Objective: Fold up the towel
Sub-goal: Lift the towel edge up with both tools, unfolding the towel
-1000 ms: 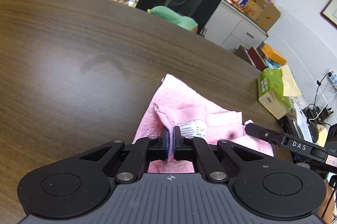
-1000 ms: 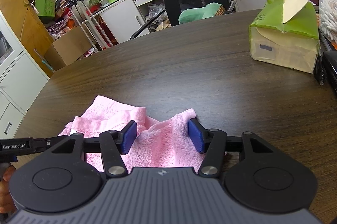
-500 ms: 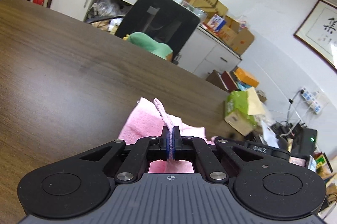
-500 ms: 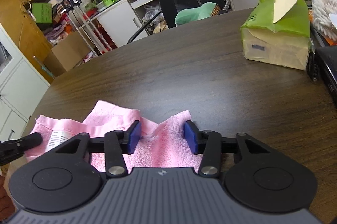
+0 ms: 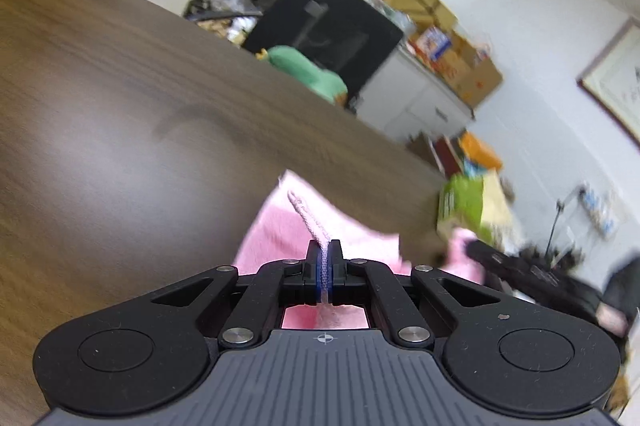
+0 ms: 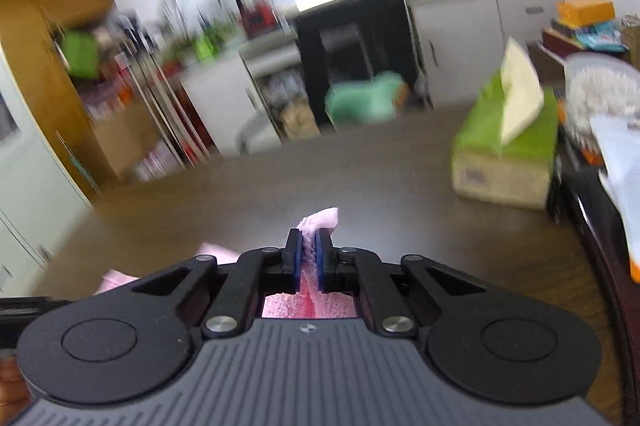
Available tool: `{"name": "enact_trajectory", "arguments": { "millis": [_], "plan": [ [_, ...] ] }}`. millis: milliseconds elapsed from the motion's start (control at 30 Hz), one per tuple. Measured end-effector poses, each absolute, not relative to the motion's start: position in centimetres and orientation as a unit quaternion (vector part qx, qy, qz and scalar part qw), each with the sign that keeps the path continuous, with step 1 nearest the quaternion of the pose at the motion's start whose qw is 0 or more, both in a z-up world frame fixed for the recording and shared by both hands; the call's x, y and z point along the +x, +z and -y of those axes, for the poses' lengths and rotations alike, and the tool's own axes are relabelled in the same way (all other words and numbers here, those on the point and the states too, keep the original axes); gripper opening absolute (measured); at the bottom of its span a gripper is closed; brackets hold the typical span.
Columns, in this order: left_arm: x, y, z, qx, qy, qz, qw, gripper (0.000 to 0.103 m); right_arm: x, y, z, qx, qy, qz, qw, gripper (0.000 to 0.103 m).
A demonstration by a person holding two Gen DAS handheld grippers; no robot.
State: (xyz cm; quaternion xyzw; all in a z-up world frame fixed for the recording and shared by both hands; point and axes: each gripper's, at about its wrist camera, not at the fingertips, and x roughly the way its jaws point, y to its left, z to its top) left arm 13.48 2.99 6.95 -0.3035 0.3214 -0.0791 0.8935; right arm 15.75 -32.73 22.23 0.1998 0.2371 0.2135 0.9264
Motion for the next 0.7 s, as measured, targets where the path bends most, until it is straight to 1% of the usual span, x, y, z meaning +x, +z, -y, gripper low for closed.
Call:
{"name": "enact_trajectory", "arguments": {
  "millis": [200,300,400,533,600,633,700],
  "plan": [
    [14.1,13.9,-4.4,-0.32,-0.078,-0.245,0.912,0.002,14.3,25.5,32.8,0.205,0.208,-0.178,0.94,0.007],
    [12.2,16.6,-4.6,-0.313,-0.09,-0.208,0.922,0.002,12.5,27.7,33.0,0.204,0.213,-0.136,0.946,0.007],
    [8.0,18.1,-4.9,-0.29,-0.098,-0.177,0.936,0.002,9.0,28.3,33.1,0.191,0.217,-0.123,0.949,0.007],
    [2.6,16.1,-4.7,-0.255,-0.082,-0.185,0.945,0.002,4.0,26.7,32.9,0.153,0.237,-0.169,0.944,0.008],
    [-1.0,12.8,-4.9,-0.241,-0.061,-0.223,0.943,0.002,1.4,25.1,32.4,0.132,0.247,-0.217,0.935,0.008],
    [-1.5,12.3,-5.1,-0.243,-0.058,-0.231,0.94,0.002,0.1,24.3,32.3,0.12,0.249,-0.241,0.93,0.008],
    [-4.2,9.0,-5.6,-0.248,-0.045,-0.271,0.929,0.002,-2.5,22.6,32.2,0.09,0.246,-0.288,0.921,0.009]
  ]
}}
